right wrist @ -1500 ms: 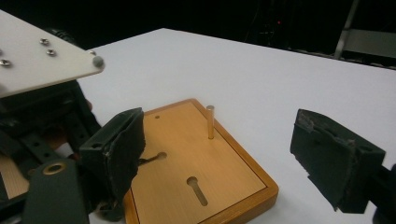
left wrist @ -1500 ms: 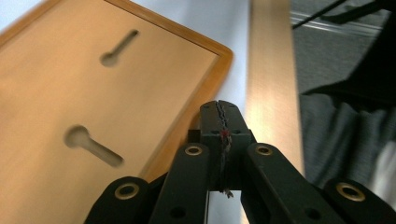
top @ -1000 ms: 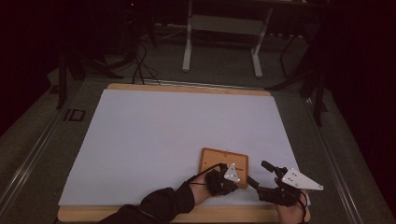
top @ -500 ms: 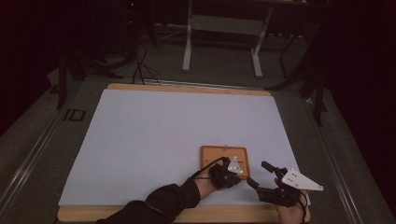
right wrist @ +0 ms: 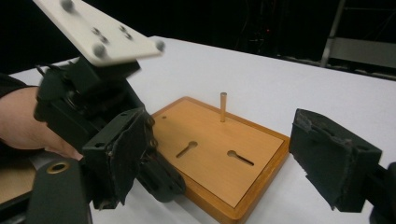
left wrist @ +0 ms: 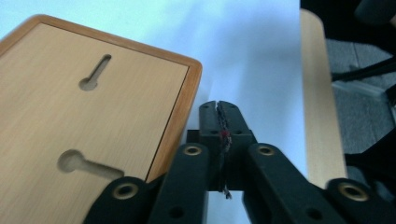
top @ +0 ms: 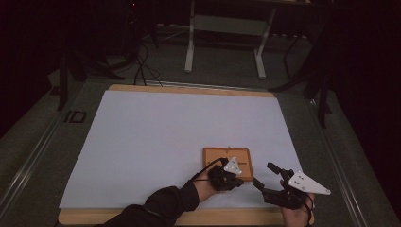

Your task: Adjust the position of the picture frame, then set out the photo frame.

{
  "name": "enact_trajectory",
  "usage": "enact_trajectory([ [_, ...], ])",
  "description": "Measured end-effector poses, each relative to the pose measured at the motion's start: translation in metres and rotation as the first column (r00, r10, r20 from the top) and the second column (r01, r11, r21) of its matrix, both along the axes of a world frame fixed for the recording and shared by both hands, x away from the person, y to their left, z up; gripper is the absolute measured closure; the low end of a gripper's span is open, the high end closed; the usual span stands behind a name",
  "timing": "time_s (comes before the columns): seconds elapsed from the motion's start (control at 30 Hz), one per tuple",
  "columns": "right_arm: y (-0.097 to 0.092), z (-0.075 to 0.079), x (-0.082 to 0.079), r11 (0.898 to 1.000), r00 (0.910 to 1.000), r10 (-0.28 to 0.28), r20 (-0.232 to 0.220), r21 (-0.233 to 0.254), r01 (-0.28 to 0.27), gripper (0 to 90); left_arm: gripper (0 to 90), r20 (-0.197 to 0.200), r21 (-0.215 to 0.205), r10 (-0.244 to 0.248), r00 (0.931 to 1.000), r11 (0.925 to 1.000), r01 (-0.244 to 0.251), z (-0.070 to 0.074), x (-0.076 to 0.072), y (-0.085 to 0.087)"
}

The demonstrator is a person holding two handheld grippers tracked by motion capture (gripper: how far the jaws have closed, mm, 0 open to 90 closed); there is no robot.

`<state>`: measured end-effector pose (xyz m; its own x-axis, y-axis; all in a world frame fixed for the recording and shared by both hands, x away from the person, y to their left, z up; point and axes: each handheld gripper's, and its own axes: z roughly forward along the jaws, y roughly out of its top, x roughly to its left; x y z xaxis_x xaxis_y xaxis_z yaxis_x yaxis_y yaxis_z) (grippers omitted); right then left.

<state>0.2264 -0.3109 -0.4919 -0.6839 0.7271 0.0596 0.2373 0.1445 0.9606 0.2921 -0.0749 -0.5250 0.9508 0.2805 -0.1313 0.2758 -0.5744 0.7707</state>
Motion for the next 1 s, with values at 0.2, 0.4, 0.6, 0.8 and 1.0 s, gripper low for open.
enact_trajectory([
  [0.2, -0.001, -0.001, 0.001, 1.0, 1.0, -0.007, 0.004, -0.017, 0.007, 19.0, 79.9, -0.008, -0.054, 0.006, 0.9999, 0.9985, -0.007, 0.017, -0.003, 0.021],
  [0.4, -0.001, 0.001, 0.001, 1.0, 0.9998, 0.004, 0.02, 0.002, -0.004, 19.0, 78.2, 0.017, -0.106, 0.054, 0.9984, 0.993, -0.052, 0.032, 0.005, 0.047],
  [0.6, -0.002, 0.002, 0.0, 1.0, 0.9983, -0.019, 0.056, -0.008, 0.019, 18.5, 74.0, 0.037, -0.128, 0.112, 0.9931, 0.9861, -0.106, 0.038, 0.018, 0.066],
  [0.8, -0.002, 0.006, -0.002, 0.997, 0.9954, -0.073, 0.062, -0.002, 0.073, 13.3, 70.5, 0.065, -0.16, 0.168, 0.9837, 0.9747, -0.155, 0.038, 0.038, 0.083],
  [1.0, 0.002, 0.009, -0.003, 0.998, 0.9953, -0.056, 0.079, 0.01, 0.056, 13.1, 66.5, 0.069, -0.163, 0.179, 0.9815, 0.9727, -0.166, 0.033, 0.056, 0.082],
])
